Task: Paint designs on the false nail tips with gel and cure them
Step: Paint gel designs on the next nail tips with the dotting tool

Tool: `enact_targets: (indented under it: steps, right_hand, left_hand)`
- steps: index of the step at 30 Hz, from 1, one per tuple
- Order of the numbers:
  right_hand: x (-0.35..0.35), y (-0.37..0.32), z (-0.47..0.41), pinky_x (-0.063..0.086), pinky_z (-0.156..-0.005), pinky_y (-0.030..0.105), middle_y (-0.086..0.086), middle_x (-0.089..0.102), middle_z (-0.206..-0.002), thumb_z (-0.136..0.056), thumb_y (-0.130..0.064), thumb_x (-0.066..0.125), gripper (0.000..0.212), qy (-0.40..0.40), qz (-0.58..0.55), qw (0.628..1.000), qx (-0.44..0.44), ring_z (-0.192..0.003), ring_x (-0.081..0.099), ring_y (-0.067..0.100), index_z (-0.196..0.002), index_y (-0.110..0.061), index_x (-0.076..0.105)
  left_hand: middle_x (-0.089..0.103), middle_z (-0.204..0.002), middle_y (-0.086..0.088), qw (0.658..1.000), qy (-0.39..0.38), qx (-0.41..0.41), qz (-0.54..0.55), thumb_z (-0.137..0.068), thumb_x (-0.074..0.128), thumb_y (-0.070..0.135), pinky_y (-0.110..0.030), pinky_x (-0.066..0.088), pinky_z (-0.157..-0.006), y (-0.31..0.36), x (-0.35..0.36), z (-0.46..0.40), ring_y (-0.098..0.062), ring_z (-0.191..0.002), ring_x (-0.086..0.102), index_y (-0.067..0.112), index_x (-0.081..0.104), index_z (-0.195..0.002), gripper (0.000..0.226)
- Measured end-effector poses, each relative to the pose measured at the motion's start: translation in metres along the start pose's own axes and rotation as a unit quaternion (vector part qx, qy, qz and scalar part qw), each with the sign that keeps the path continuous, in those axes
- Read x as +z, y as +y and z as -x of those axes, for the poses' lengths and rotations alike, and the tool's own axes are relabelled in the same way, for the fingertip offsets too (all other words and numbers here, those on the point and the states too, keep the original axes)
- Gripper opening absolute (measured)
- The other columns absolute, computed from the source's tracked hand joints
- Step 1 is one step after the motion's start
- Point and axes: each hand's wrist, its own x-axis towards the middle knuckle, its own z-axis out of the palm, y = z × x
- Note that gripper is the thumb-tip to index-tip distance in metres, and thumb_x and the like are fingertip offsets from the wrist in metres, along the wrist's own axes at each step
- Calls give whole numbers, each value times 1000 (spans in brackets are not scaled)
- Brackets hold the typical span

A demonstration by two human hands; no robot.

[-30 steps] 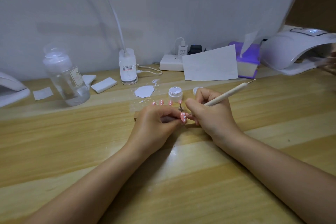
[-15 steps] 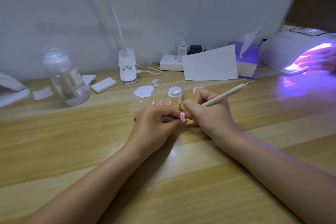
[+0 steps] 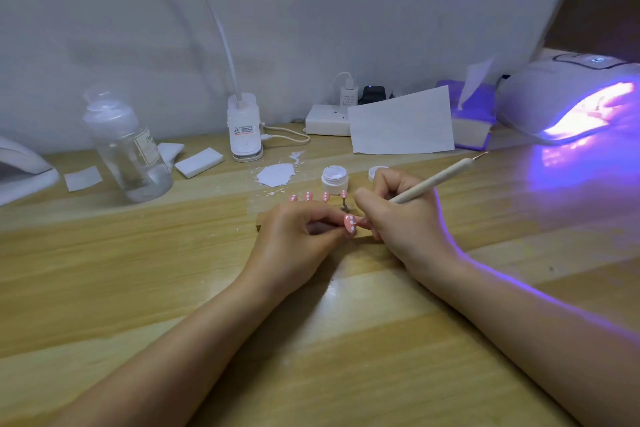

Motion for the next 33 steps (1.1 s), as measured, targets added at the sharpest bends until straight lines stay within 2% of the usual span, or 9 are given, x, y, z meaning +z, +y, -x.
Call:
enact_targets:
  steps: [3, 5, 12, 17, 21, 25, 33]
  right_hand:
    - [-1, 1, 0, 33, -51, 30, -10, 27, -37, -70, 5, 55, 48, -7, 18, 1000, -19, -39, 26, 7, -38, -20, 31]
    - [-1, 2, -1, 27, -48, 26, -10, 27, -37, -69, 6, 55, 48, -10, 24, 999, -26, -41, 26, 8, -38, -21, 30]
    - [-1, 1, 2, 26, -39, 11, -12, 33, -31, -71, 8, 56, 45, -30, 17, 999, -42, -34, 33, 3, -42, -16, 31]
    - [-2, 2, 0, 25, -40, 15, -11, 29, -32, -69, 6, 57, 46, -18, 27, 999, -43, -36, 29, 6, -41, -18, 30]
    - [-1, 1, 1, 27, -39, 9, -11, 35, -27, -72, 10, 56, 47, -39, 13, 998, -43, -30, 38, 1, -42, -15, 30]
    - [-1, 1, 1, 27, -40, 13, -11, 31, -31, -70, 8, 57, 47, -28, 16, 998, -48, -35, 32, 4, -41, -17, 30]
    - [-1, -2, 2, 26, -38, 11, -11, 33, -29, -69, 11, 54, 45, -37, 5, 998, -44, -32, 34, 2, -42, -15, 29]
  left_hand:
    - [66, -71, 14, 1000, -3, -4, 12, -73, 69, -8, 8, 33, -69, 0, 0, 1, 20, -66, 55, 2, 73, -76, 12]
    - [63, -68, 20, 1000, -6, -5, 17, -73, 68, -9, 8, 33, -69, 1, 0, 1, 23, -67, 54, 1, 73, -76, 11]
    - [65, -72, 12, 1000, -1, -2, 15, -72, 69, -9, 8, 32, -69, 1, 1, 1, 25, -69, 52, 1, 73, -75, 11]
    - [63, -72, 17, 1000, -3, -2, 19, -72, 69, -8, 9, 32, -69, 2, 0, 1, 26, -71, 52, 1, 73, -76, 10]
    - [67, -73, 9, 1000, -1, -2, 18, -72, 69, -7, 7, 34, -67, 2, 0, 1, 22, -68, 54, 4, 73, -75, 12]
    - [63, -69, 20, 1000, -2, -6, 20, -73, 69, -7, 8, 33, -68, 2, 0, 1, 24, -67, 53, 1, 73, -76, 10]
    - [64, -72, 12, 1000, -3, -4, 19, -73, 69, -8, 9, 32, -68, 2, 1, 1, 25, -70, 52, 0, 72, -76, 10]
